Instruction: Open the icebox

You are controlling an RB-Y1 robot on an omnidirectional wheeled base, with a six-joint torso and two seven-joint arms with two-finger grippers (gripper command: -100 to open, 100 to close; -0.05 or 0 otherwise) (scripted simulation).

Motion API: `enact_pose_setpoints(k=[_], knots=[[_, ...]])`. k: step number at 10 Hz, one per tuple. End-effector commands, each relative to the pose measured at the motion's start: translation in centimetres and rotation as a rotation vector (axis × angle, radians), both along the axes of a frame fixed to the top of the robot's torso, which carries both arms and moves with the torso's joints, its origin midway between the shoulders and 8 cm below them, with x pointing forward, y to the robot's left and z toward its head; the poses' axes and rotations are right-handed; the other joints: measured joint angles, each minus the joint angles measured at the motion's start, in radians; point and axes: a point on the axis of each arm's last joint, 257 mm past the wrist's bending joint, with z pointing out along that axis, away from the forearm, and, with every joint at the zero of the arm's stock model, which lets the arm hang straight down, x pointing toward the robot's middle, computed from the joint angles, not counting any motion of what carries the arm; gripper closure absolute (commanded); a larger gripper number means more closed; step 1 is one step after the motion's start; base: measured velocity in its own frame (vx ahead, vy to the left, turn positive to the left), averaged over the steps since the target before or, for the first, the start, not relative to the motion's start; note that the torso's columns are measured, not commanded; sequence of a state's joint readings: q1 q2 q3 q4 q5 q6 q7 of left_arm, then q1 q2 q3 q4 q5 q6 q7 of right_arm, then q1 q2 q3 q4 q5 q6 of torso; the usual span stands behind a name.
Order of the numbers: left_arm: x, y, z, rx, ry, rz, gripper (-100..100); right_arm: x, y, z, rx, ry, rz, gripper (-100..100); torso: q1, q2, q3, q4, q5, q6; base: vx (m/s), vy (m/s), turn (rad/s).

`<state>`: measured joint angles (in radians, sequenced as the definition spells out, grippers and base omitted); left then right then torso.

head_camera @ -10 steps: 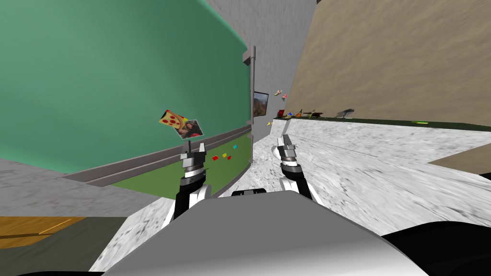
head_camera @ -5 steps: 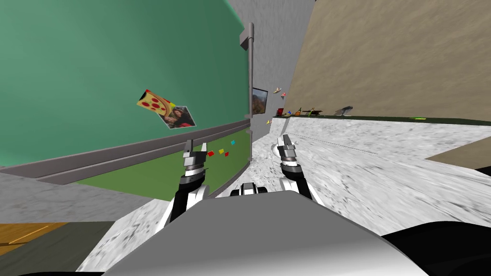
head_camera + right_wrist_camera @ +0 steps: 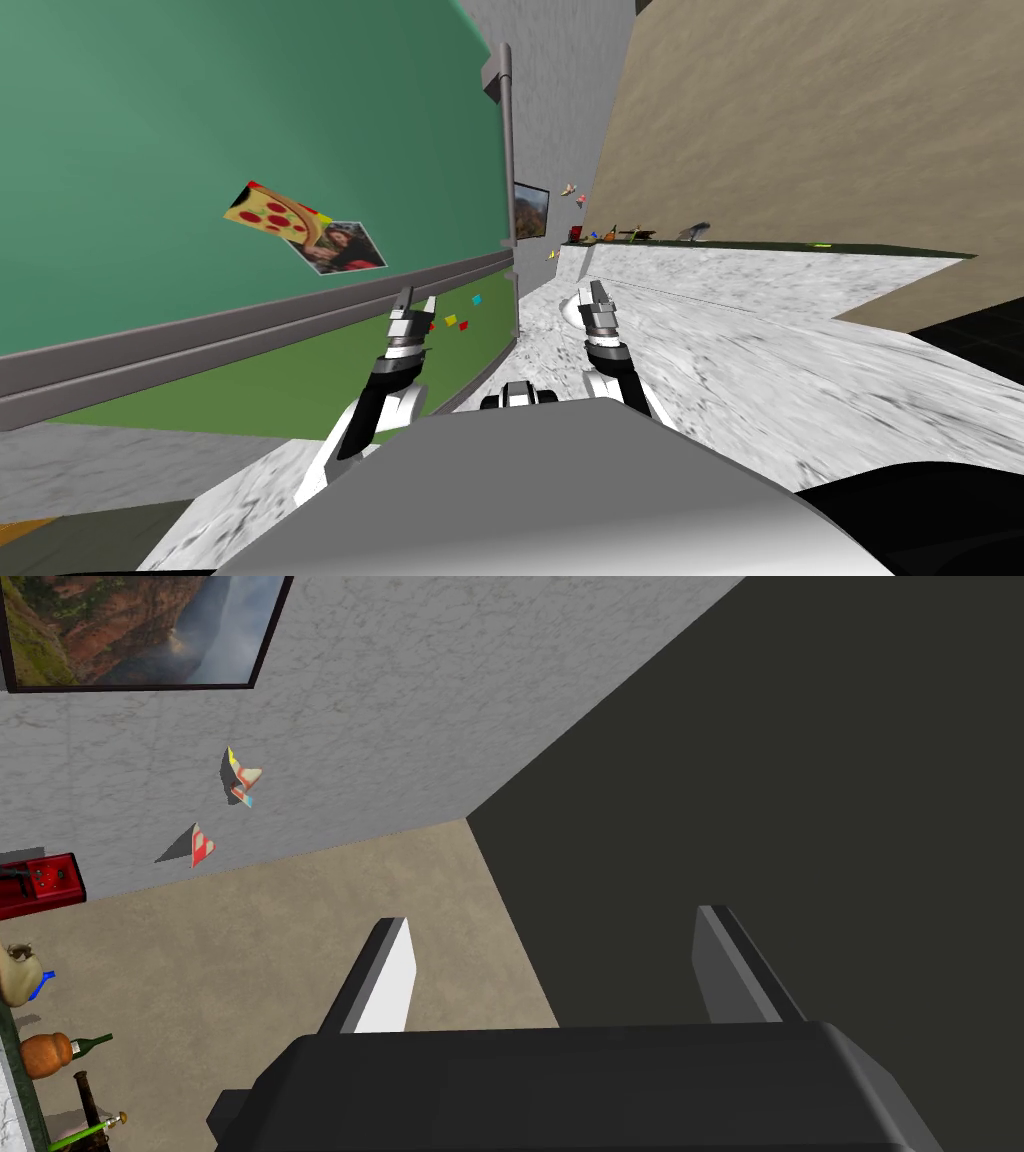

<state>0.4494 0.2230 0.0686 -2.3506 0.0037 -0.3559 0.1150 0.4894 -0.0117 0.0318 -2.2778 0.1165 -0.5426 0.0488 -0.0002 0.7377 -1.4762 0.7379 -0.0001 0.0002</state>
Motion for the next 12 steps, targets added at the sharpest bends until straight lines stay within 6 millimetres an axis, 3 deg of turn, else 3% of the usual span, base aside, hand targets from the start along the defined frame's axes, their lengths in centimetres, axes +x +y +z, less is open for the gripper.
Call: enact_pose_setpoints(k=[1,12], knots=[[1.1,0.2,-0.4,0.021,0.053,-0.008,-100,0.0,0.0,0.0,0.0,0.0,0.0,0,0.001,0.001,0.001,0.0,0.0,-0.001,0.011,-0.035,-0.053],[4.4,0.9,-0.5,0.099,0.211,-0.017,-100,0.0,0.0,0.0,0.0,0.0,0.0,0,0.0,0.0,0.0,0.0,0.0,0.0,0.02,-0.037,-0.083]])
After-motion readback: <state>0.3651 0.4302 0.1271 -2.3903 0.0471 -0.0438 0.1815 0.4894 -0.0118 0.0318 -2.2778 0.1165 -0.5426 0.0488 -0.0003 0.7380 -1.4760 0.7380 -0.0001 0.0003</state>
